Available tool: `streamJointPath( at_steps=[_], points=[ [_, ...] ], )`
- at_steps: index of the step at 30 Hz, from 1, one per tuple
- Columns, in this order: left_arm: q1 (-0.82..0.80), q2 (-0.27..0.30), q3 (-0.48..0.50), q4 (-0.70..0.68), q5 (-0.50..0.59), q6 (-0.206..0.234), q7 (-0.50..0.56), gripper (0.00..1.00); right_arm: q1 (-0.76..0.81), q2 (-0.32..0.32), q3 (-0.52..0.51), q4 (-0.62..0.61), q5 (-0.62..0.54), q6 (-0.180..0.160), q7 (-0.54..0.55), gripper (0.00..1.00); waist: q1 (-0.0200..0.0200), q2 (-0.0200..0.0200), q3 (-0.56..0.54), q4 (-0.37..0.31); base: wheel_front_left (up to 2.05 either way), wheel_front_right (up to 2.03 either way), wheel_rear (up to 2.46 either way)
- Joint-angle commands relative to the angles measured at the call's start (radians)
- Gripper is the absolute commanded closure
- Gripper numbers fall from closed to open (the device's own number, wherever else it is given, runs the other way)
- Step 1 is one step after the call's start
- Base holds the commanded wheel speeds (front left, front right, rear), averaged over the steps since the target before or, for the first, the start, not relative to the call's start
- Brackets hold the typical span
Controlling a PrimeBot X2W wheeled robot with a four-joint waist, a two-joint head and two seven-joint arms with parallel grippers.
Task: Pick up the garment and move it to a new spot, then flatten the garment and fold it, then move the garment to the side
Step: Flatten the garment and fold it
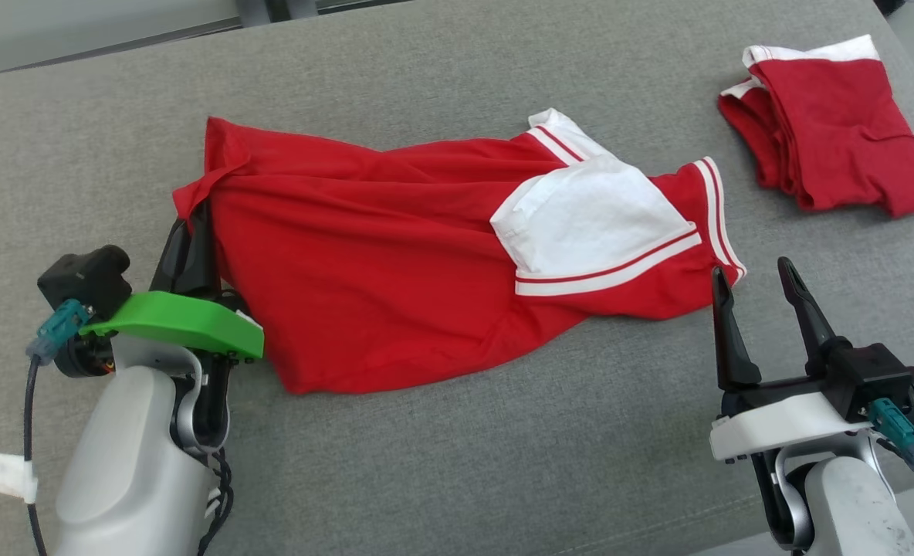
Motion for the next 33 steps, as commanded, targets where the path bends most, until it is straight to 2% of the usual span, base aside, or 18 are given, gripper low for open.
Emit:
streamJointPath(
  at_steps=[1,6,7,9,13,16,19,26,33],
  points=[
    [0.036,0.005,0.000,-0.052,0.009,0.015,-0.003,1.00,0.013,-0.001,-0.001,-0.002,-0.006,-0.002,-0.002,0.00,0.0000,0.0000,-0.025,0.052,0.00,0.00,0.00],
    [0.150,0.014,-0.015,-0.303,0.012,0.063,0.047,1.00,0.020,-0.001,-0.010,0.004,-0.011,-0.002,-0.003,0.00,0.0000,0.0000,-0.043,0.091,0.00,0.00,0.00],
    [0.193,0.019,-0.019,-0.397,0.013,0.089,0.080,1.00,0.022,-0.001,-0.010,0.006,-0.010,-0.002,-0.003,0.00,0.0000,0.0000,-0.048,0.096,0.00,0.00,0.00],
    [0.228,0.022,-0.022,-0.481,0.009,0.114,0.112,1.00,0.020,-0.001,-0.006,0.008,-0.008,-0.002,-0.003,0.00,0.0000,0.0000,-0.051,0.097,0.00,0.00,0.00],
    [0.265,0.033,-0.020,-0.539,-0.001,0.153,0.173,1.00,0.004,-0.001,0.009,0.012,-0.001,-0.002,-0.003,0.00,0.0000,0.0000,-0.044,0.079,0.00,0.00,0.00],
    [0.219,0.048,-0.006,-0.471,-0.002,0.166,0.200,1.00,-0.006,0.000,0.017,0.009,0.000,-0.002,-0.003,0.00,0.0000,0.0000,-0.025,0.060,0.00,0.00,0.00],
    [0.148,0.067,0.006,-0.347,0.008,0.164,0.201,1.00,-0.018,-0.001,0.032,0.007,0.002,-0.002,-0.003,0.00,0.0000,0.0000,0.000,0.028,0.00,0.00,0.00],
    [0.006,0.116,0.016,-0.090,0.045,0.135,0.145,1.00,-0.032,0.000,0.044,0.000,0.004,-0.002,-0.003,0.00,0.0000,0.0000,0.049,-0.030,0.00,0.00,0.00],
    [-0.100,0.131,0.008,0.073,0.076,0.100,0.059,1.00,-0.034,0.000,0.035,-0.004,-0.006,-0.002,-0.003,0.00,0.0000,0.0000,0.060,-0.034,0.00,0.00,0.00]
  ],
)
